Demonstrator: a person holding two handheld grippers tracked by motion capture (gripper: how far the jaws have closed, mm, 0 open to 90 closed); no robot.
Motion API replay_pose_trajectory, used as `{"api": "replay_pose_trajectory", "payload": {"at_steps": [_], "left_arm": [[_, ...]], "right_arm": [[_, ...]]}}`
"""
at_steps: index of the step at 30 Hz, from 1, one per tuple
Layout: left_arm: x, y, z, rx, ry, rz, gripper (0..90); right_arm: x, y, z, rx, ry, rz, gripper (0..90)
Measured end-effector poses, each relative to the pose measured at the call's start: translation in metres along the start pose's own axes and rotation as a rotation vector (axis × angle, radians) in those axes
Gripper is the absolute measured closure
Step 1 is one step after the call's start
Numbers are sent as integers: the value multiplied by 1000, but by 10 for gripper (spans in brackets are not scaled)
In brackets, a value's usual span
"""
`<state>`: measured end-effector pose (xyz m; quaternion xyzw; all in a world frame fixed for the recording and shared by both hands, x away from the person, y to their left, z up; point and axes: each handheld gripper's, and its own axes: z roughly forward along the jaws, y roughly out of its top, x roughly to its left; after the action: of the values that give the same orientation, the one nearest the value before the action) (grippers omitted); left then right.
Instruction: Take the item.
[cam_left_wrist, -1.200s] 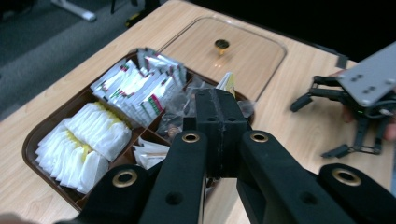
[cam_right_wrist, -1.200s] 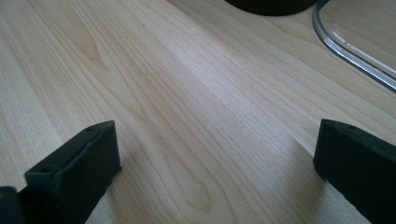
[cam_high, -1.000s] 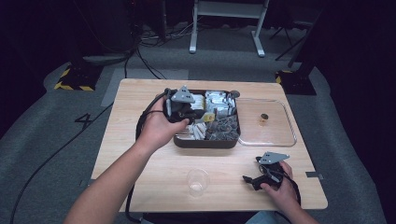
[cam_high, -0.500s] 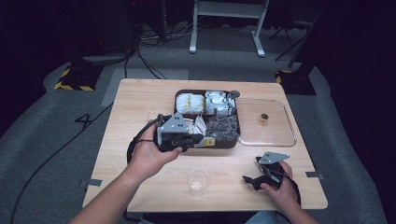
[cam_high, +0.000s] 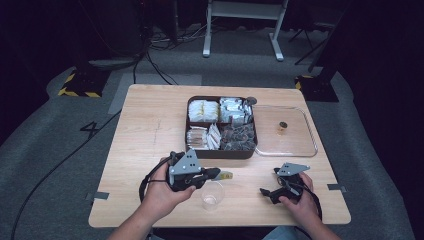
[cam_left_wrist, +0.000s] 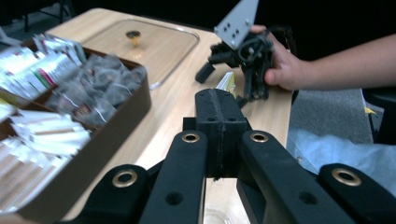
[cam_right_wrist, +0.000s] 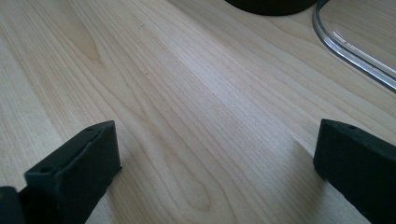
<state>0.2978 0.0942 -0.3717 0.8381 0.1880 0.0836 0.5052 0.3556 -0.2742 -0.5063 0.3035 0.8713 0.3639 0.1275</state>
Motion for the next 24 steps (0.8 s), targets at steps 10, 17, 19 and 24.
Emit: {"api": "replay_pose_trajectory", "payload": {"at_steps": [10,17,19,24], "left_arm": [[-10,-23,12,0,-25,0,900],[-11,-34,14,4,-32,-19,900],[-12,-36,14,5,-32,-18,900],[-12,-40,14,6,-28,-24,900]], "right_arm": [[0,0,0,0,0,0,5],[0,0,0,0,0,0,5],[0,0,0,0,0,0,5],[0,0,0,0,0,0,5]]}}
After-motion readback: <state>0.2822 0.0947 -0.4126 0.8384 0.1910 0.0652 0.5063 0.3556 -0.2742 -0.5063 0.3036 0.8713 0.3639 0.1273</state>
